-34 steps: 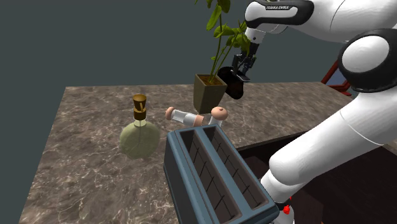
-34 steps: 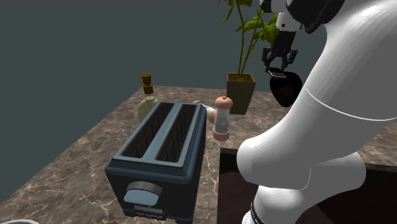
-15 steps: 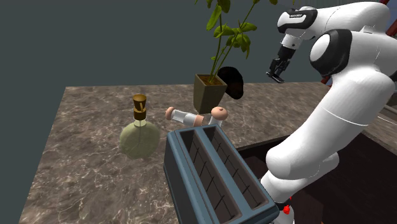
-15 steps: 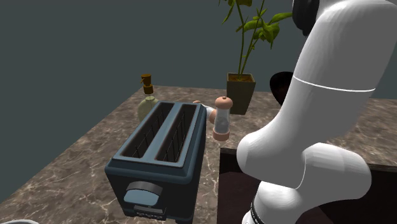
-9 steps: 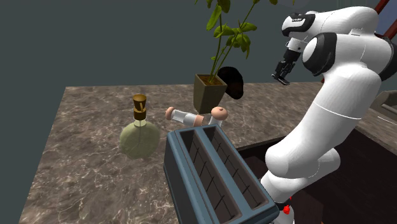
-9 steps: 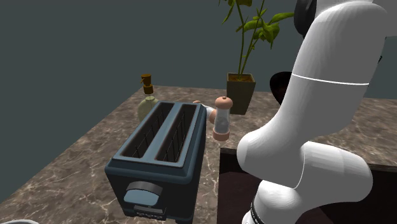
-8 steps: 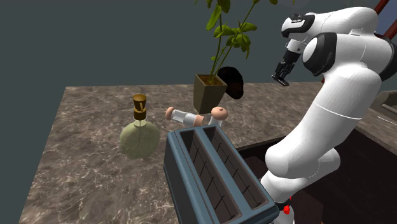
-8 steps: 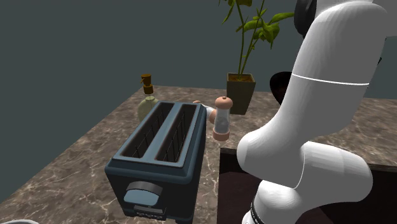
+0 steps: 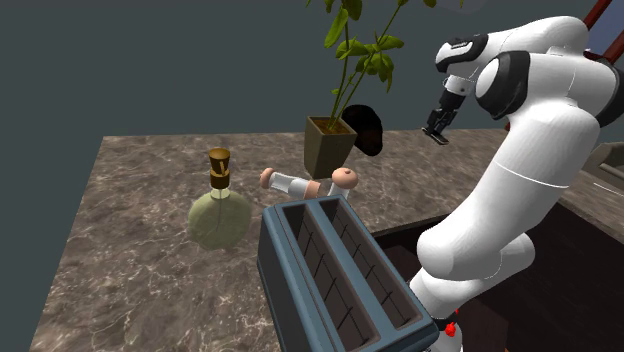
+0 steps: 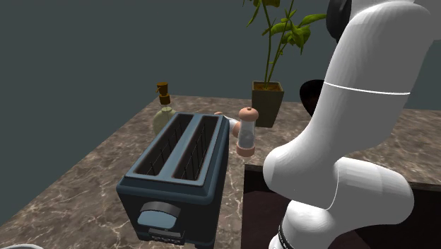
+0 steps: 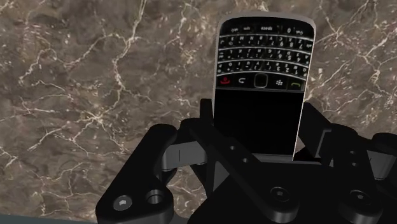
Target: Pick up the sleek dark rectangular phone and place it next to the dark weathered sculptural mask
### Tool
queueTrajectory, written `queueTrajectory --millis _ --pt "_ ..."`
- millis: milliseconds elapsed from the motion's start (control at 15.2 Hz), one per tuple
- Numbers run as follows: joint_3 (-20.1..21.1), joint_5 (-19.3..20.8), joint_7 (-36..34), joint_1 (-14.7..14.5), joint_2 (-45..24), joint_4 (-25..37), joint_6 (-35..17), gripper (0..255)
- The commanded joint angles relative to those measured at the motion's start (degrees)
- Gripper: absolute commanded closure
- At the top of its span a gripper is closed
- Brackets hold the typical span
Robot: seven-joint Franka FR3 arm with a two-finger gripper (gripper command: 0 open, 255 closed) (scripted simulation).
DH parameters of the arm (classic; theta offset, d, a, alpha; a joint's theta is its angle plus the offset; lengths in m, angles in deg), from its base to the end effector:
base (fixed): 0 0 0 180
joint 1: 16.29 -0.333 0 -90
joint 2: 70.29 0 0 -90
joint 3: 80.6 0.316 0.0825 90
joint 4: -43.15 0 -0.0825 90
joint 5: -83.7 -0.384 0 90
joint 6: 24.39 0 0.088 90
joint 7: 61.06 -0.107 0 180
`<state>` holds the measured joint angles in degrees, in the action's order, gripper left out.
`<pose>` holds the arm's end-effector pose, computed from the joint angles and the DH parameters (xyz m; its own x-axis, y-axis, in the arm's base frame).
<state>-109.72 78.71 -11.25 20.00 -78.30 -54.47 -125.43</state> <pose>0.2671 -0.5310 0.5065 0.9582 -0.2847 -0.0275 -0.2858 -0.9565 -0.0580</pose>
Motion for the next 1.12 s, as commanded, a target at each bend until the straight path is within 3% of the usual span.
queueTrajectory --millis 0,1056 --pt "0.0 -0.2 0.3 0.1 -0.4 -1.0 -1.4 255" --pt "0.4 -2.1 1.7 0.3 -3.4 -10.0 -12.9 255"
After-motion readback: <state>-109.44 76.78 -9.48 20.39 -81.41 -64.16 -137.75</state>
